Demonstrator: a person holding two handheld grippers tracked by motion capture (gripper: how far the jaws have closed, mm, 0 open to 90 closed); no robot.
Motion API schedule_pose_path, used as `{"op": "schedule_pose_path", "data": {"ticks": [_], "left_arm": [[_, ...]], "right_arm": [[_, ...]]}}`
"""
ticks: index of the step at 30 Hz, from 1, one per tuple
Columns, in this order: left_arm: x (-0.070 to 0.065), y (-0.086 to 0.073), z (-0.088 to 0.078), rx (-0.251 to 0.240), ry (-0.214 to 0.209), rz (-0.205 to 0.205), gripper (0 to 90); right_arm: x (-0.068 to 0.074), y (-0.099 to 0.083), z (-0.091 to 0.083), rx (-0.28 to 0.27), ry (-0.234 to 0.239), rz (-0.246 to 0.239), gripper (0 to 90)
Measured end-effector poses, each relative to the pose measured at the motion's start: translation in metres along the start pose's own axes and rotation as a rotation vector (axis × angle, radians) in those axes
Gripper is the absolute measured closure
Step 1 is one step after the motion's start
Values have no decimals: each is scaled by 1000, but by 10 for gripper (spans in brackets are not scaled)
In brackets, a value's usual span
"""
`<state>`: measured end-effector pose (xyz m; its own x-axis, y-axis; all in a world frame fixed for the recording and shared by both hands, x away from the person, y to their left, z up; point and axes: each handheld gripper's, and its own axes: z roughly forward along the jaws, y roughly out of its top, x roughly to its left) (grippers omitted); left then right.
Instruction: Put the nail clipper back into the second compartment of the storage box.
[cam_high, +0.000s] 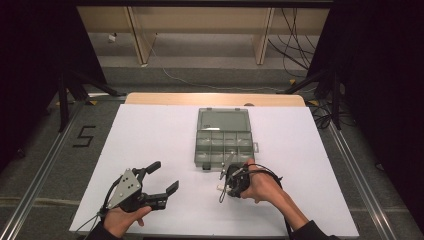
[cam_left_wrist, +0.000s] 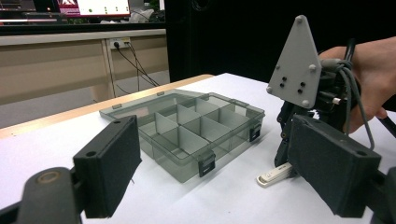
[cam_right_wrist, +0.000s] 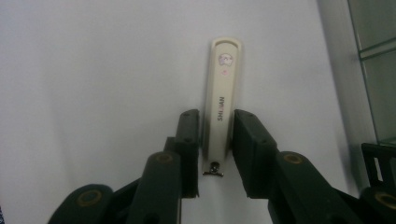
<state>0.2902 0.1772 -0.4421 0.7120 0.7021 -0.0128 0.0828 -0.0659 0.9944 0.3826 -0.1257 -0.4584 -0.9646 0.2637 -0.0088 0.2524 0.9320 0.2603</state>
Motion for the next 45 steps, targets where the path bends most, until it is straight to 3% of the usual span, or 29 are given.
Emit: {"op": "schedule_pose_path", "data": {"ticks": [4,5,7,10,20,22,29,31,38,45], "left_arm": [[0,0,0,-3,1,-2,167],[-1,0,0,-3,1,-8,167],[-1,0,0,-3,0,-9,167],[-1,0,0,-4,0,-7,167],[0,1,-1,-7,-2,-5,167],[0,1,-1,-7,-2,-6,167],[0,1,-1,-8,0,-5,166],[0,1,-1,-8,0,-6,166],[0,1,-1,-7,1,-4,166],[0,0,-1,-7,5,-5,165]], "right_arm": [[-1,1,0,11,10,12,765],[0,1,0,15,-7,10,770],[-1,2,-1,32,-23,-27,772],[1,2,0,32,-38,-36,773],[3,4,-2,-2,-78,-55,774],[5,5,-6,-36,-73,-22,774],[4,7,-23,-117,-93,-15,774],[3,7,-26,-165,-94,-6,774],[-1,7,-39,-288,-162,13,774],[-4,7,-45,-375,-193,61,774]]}}
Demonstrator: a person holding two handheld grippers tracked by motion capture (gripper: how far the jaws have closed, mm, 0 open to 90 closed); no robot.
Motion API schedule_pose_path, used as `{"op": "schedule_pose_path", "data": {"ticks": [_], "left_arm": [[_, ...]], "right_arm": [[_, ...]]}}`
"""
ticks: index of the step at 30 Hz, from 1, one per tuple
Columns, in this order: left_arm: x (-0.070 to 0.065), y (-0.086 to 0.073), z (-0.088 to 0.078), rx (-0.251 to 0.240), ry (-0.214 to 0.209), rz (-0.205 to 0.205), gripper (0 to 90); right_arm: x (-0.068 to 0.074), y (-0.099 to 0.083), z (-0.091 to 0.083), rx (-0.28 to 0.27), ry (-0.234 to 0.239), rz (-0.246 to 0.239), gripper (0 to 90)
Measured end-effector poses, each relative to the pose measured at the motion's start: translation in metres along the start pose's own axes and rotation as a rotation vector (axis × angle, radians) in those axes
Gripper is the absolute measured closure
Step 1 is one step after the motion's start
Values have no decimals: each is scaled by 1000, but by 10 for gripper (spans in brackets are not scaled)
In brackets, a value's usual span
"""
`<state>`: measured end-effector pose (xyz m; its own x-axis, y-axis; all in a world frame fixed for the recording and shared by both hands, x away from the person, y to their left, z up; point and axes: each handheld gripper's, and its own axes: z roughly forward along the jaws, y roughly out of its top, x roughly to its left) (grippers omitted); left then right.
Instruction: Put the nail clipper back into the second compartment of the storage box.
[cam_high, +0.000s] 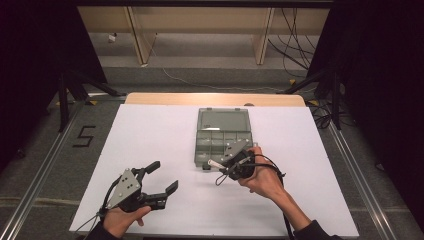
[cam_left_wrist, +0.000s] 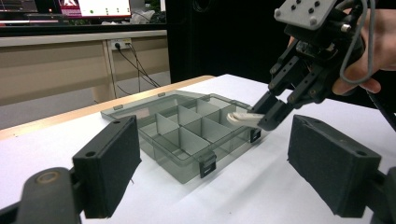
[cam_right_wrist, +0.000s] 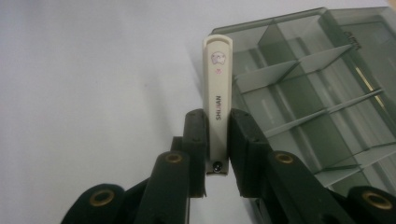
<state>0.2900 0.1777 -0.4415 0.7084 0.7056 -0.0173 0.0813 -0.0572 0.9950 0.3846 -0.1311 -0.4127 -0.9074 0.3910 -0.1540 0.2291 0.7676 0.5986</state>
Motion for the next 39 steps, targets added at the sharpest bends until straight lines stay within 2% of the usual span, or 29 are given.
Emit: {"op": "schedule_pose_path", "data": {"ticks": [7,11,14,16,18,20,21,23,24,34,35,37,38,39], "left_arm": [[0,0,0,0,2,1,165],[1,0,0,1,4,-1,165],[0,0,0,0,2,2,165],[0,0,0,2,2,4,165],[1,0,0,1,3,-2,165],[1,0,0,-1,2,-1,165],[1,0,-1,0,2,-2,165],[1,0,0,-1,1,-3,165],[1,0,0,-1,1,-2,165],[1,0,-1,2,2,-4,165],[1,-1,0,-4,-2,-6,165],[1,0,-1,2,2,-4,165],[1,0,-1,6,3,-3,165],[1,0,0,3,0,-5,165]], "right_arm": [[-10,0,2,-44,-35,38,774],[-17,2,1,-61,-37,67,774],[-24,4,3,-88,-63,72,774],[-28,6,4,-100,-71,100,774],[-32,8,6,-106,-93,101,774],[-36,10,7,-107,-90,116,774],[-37,11,9,-119,-106,120,774],[-39,13,10,-110,-100,130,774],[-40,13,13,-122,-114,134,774],[-54,20,25,-125,-130,188,774],[-55,20,29,-139,-144,191,774],[-57,20,31,-125,-138,206,774],[-58,20,34,-138,-151,209,774],[-60,20,34,-121,-136,217,774]]}}
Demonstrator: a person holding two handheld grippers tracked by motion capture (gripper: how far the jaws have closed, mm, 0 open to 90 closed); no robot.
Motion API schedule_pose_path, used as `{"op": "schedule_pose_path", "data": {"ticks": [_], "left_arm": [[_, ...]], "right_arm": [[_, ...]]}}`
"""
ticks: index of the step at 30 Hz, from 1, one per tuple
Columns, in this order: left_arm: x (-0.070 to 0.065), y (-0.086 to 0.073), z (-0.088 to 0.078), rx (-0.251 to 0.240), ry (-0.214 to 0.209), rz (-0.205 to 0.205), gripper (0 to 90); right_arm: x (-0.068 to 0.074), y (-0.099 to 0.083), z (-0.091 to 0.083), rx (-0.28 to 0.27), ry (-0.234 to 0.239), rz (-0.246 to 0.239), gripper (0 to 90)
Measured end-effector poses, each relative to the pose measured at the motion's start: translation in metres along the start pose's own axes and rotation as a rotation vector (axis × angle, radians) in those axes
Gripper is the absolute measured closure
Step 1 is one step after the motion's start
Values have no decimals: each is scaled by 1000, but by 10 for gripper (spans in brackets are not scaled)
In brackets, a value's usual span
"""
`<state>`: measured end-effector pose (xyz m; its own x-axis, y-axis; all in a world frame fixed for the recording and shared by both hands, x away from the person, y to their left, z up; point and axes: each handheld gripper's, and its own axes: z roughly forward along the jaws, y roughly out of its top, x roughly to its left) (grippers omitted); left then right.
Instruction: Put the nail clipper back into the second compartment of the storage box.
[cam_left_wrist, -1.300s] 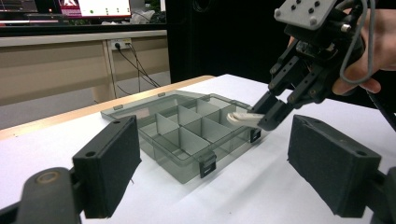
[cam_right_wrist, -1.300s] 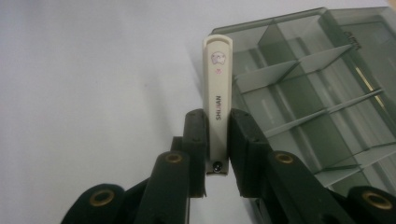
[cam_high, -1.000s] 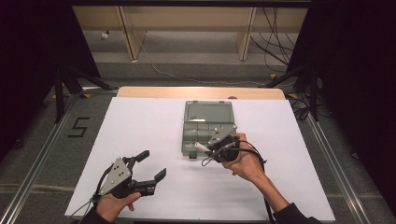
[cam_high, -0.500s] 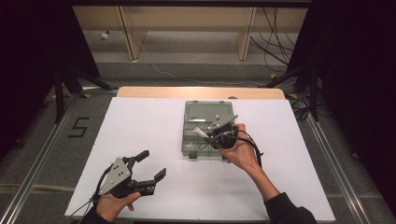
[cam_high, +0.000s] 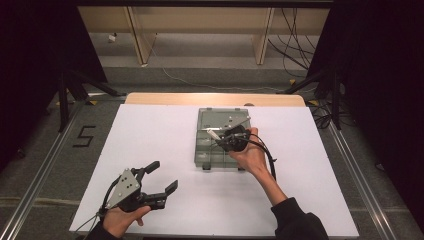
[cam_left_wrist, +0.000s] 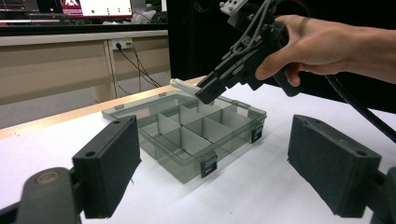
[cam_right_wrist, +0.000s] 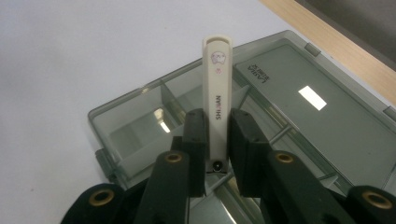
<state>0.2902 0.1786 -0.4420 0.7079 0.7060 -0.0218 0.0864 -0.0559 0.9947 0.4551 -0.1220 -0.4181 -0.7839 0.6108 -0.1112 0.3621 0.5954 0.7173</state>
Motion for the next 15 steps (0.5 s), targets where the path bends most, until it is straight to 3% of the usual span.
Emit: {"op": "schedule_pose_path", "data": {"ticks": [4,5,15], "left_arm": [[0,0,1,-13,-8,-5,165],[0,0,0,5,4,2,165],[0,0,1,-14,-9,-6,165]], "right_arm": [[-1,1,7,-16,-25,23,773],[-2,1,8,-14,-32,27,774],[-4,5,23,4,-32,80,773]]}}
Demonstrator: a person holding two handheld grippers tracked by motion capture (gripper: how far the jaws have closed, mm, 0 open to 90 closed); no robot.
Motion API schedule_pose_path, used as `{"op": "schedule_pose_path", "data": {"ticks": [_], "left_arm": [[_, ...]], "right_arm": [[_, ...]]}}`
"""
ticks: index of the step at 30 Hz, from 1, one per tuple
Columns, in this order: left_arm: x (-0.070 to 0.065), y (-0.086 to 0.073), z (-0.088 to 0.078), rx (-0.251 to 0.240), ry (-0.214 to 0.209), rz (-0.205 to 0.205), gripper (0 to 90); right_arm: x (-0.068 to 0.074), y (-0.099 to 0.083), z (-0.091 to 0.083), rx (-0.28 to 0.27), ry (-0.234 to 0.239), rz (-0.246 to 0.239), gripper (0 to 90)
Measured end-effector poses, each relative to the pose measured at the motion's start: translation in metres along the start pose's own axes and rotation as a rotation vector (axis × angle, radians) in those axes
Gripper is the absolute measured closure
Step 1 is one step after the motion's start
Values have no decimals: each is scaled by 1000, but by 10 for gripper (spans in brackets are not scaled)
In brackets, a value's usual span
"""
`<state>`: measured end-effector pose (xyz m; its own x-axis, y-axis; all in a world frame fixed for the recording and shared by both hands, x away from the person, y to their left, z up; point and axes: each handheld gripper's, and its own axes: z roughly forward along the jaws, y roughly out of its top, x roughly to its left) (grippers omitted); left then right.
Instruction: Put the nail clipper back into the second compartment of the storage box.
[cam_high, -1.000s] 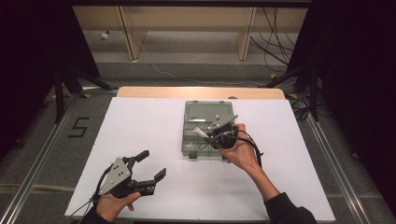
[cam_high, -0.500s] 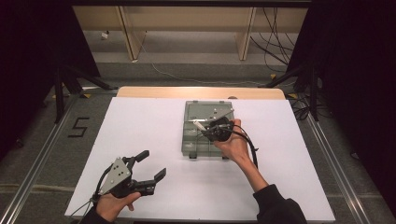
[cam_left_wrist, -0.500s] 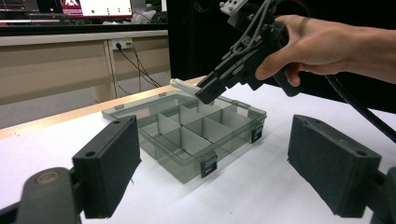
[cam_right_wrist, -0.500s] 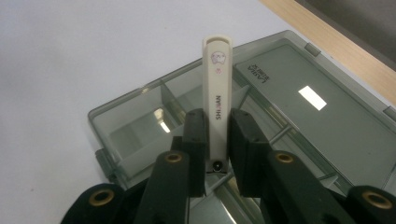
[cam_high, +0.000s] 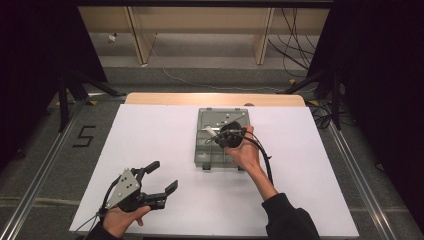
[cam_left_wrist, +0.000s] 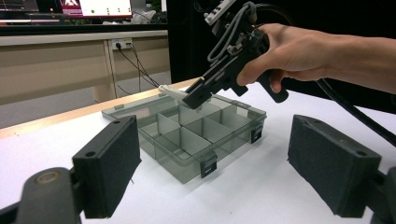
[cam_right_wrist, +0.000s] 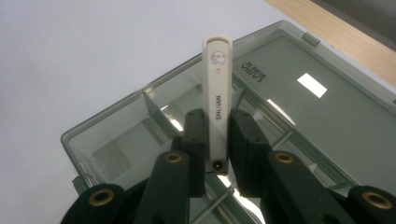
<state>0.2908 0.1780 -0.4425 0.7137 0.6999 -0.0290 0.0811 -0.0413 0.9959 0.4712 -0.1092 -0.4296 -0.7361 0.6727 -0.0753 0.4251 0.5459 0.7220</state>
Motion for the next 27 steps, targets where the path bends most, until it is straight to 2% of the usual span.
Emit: {"op": "schedule_pose_path", "data": {"ticks": [1,2,3,4,6,7,9,10,11,14,15,16,17,20,21,22,23,24,26,27], "left_arm": [[0,0,0,0,0,-1,165],[0,1,-1,14,9,5,165],[0,1,-1,12,8,6,165],[0,1,-1,12,9,7,165],[0,1,-1,12,8,7,165],[0,1,-1,12,8,6,165],[0,1,-1,11,7,6,165],[0,1,-1,12,8,6,165],[0,1,-1,12,8,6,165],[0,1,-1,12,8,5,165],[0,0,-1,8,5,5,165],[0,0,0,0,0,0,165],[0,0,0,1,0,2,165],[0,1,-1,13,8,4,165],[0,0,-1,13,8,5,165],[1,1,-1,13,8,6,165],[1,1,-1,12,9,6,165],[1,1,-1,12,8,6,165],[0,1,-1,11,8,5,165],[0,1,-1,12,8,5,165]], "right_arm": [[0,1,0,26,15,6,773],[1,1,3,10,-4,-8,773],[2,1,4,18,2,-9,773],[2,2,3,43,17,9,773],[1,2,5,47,11,3,773],[1,2,6,54,11,21,773],[-2,0,8,59,0,9,774],[-2,-1,10,45,-12,24,773],[-3,-1,11,43,-17,14,773],[-3,-1,11,52,-12,15,773],[-3,0,9,76,2,29,773],[-3,-1,10,76,1,12,773],[-3,-1,11,61,-7,20,773],[-4,-2,13,74,-2,22,773],[-4,-1,13,76,-9,36,773],[-3,-2,15,63,-18,39,773],[-5,-2,15,80,-7,31,773],[-4,-2,17,67,-20,42,773],[-5,-3,18,74,-16,36,773],[-5,-3,19,70,-20,48,773]]}}
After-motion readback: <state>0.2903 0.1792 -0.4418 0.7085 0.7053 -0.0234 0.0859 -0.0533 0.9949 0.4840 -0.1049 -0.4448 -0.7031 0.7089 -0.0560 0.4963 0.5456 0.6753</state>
